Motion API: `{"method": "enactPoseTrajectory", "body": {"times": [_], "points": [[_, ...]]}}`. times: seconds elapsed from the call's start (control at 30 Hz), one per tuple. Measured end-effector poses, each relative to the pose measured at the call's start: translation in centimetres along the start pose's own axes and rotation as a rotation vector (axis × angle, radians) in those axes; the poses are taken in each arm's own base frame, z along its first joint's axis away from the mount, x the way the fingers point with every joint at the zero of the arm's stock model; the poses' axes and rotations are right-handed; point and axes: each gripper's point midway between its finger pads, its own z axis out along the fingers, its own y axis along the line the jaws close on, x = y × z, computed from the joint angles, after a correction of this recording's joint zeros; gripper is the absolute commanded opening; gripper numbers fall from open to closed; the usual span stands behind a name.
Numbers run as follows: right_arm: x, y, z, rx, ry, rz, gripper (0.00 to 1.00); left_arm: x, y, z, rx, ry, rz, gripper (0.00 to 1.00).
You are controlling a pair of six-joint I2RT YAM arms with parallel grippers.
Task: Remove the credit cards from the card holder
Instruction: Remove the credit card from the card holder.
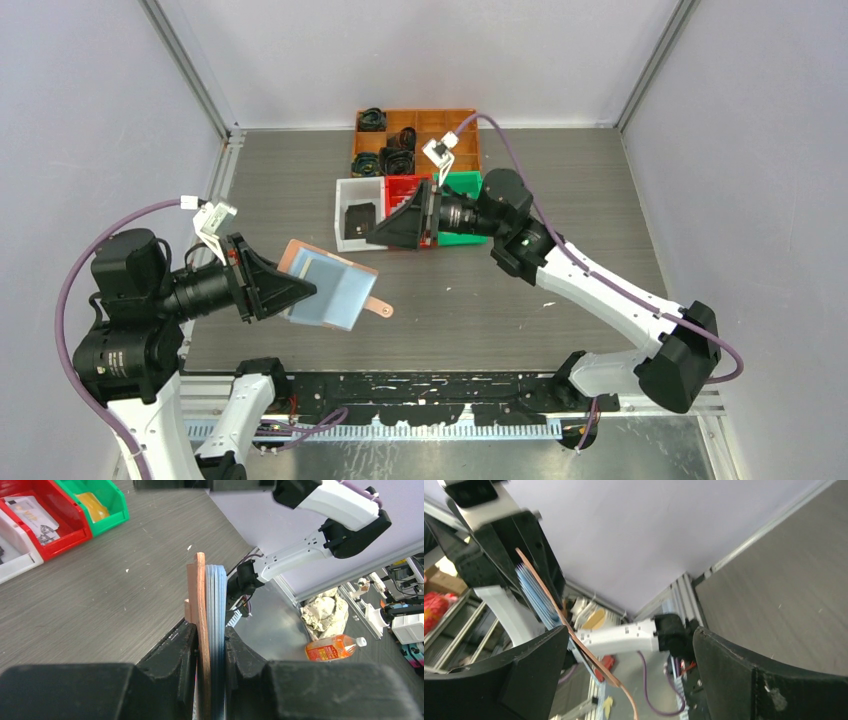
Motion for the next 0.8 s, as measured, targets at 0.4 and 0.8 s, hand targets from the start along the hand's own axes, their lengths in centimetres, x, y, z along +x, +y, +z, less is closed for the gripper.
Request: {"method": "enactPoseTrajectory", "body": {"times": [0.4, 0.8], "points": [[6.3, 6.6, 0.7, -0.298, 0.147, -0.021, 0.91, -0.2, 0.1, 0.4, 0.033, 0.001, -0.018, 0.0], [8.2, 6.7, 1.8, -0.29, 0.157, 0.004, 0.54, -0.1, 0.3, 0.5, 0.034, 0.003, -0.02, 0.0]]}}
